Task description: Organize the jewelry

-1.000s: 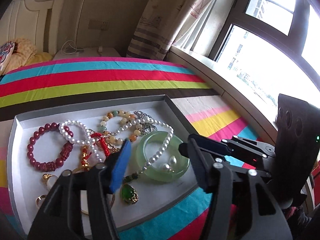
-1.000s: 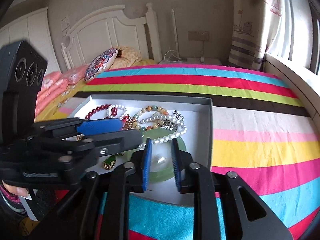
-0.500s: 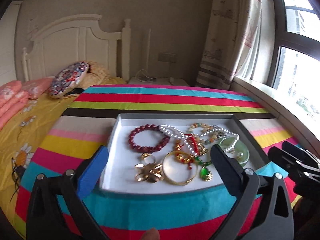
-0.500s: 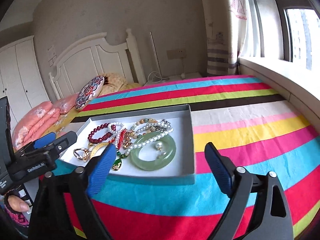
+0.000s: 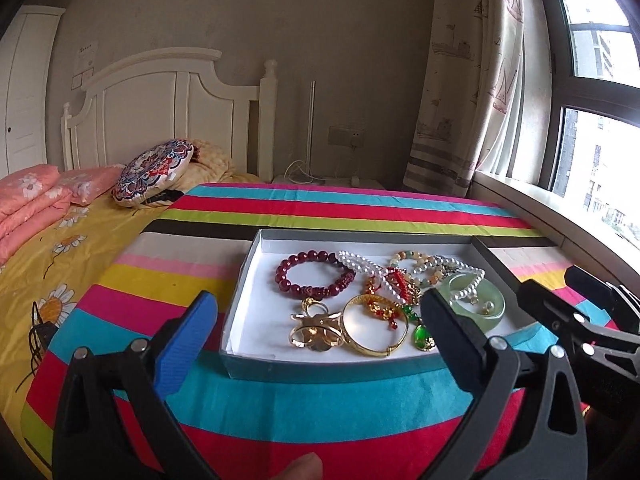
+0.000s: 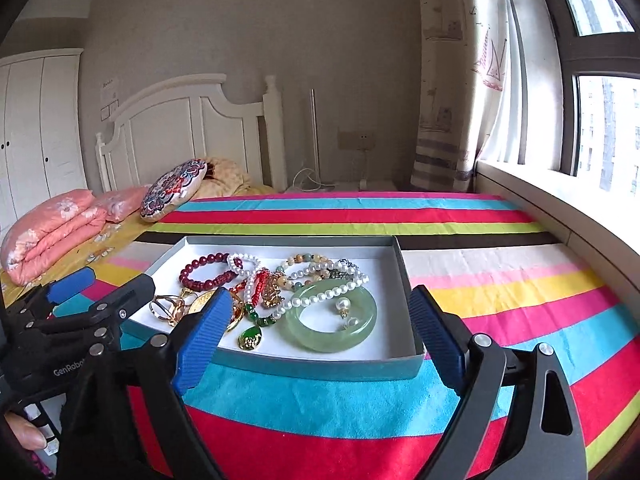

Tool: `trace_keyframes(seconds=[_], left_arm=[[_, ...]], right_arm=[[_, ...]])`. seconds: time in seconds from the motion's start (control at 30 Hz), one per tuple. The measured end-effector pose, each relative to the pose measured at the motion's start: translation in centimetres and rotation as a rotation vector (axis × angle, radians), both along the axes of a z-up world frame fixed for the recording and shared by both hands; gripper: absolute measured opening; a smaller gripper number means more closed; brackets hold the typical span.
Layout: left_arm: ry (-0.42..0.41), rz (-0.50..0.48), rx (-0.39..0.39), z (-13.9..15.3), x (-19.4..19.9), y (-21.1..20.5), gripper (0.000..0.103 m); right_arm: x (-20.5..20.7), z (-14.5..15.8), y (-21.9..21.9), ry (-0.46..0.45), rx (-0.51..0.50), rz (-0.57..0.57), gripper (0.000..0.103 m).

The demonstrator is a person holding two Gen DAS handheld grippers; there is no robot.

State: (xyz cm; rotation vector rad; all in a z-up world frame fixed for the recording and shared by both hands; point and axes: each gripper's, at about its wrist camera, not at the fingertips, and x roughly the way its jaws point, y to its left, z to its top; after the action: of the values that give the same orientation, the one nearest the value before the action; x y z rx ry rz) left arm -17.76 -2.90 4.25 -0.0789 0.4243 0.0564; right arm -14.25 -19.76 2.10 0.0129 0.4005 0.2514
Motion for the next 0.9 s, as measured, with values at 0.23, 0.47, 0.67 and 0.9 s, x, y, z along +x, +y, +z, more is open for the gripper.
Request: trace_keyframes(seconds=[0.23, 0.47, 0.67, 0.9], left_arm=[[-0.005, 0.001, 0.039, -0.1, -0.1, -0.7, 0.101], [-0.005, 0.009, 0.049, -0.3, -0.1, -0.9, 0.101], [0.008, 0.010, 0.043, -0.3, 0.1, -0.8, 0.101], [0.015, 0.017, 0.051, -0.4, 0.1, -0.8, 0.101]], right_arm=[[-0.1, -0.2, 0.1, -0.011, -0.014, -0.016, 0.087], [0.3, -0.5, -0.4, 0.028, 0.002, -0.035, 0.087], [0.6, -0.7, -0.9, 0.046, 0.031, -0.048, 0.087], [0.6, -0.8, -1.1, 0.047, 0.034, -0.051, 0.087]])
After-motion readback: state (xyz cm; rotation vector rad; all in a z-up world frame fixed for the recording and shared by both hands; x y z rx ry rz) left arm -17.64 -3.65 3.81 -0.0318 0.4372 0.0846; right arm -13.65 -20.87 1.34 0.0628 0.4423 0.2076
